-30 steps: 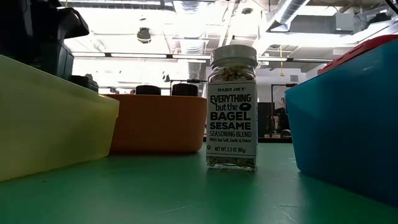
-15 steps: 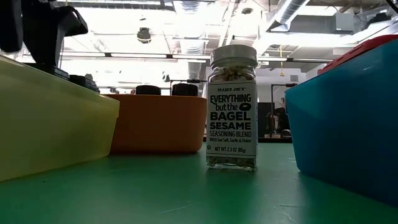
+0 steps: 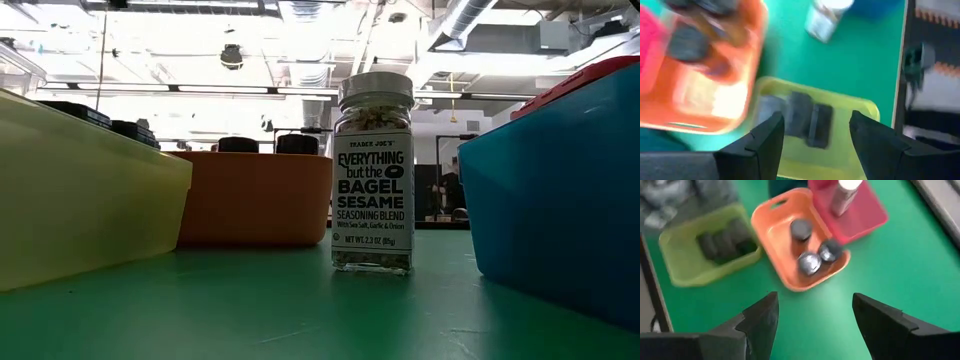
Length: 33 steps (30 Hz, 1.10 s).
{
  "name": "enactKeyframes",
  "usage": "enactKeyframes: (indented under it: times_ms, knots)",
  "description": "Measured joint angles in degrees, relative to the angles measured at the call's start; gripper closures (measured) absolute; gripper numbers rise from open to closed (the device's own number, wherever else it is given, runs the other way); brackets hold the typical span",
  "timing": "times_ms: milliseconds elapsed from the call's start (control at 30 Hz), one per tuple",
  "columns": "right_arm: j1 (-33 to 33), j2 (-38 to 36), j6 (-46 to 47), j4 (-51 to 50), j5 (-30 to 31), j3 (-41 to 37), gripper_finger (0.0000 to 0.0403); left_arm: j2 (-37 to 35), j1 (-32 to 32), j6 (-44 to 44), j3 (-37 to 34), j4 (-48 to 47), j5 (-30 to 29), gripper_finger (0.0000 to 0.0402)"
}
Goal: Sort spices by type
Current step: Put the green seasoning can into the yellow bin
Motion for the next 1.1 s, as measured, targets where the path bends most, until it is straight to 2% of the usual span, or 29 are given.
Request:
enactKeyframes:
  times_ms: [133,500,800,1100]
  knots:
    - [0.83,0.70,-0.03,0.71,0.02,0.00,0.0120,-6.88,-0.17,-1.73,0.02,-2.41,-6.96,0.0189]
    - [2.64,2.16,0.28,1.72,-2.42,-0.03,0.0120,-19.21,0.21,-4.04,0.02,-7.23,-17.10,0.0189]
    - [2.01,2.11,0.22,1.24,-5.25,-0.02,0.0120,-21.35,0.11,-3.13,-0.17,-7.59,-17.62,0.0189]
    - [2.01,2.11,-0.43,0.59,-5.80,-0.02,0.0120,-21.33,0.09,-2.49,-3.25,-8.79,-17.65,0.0189]
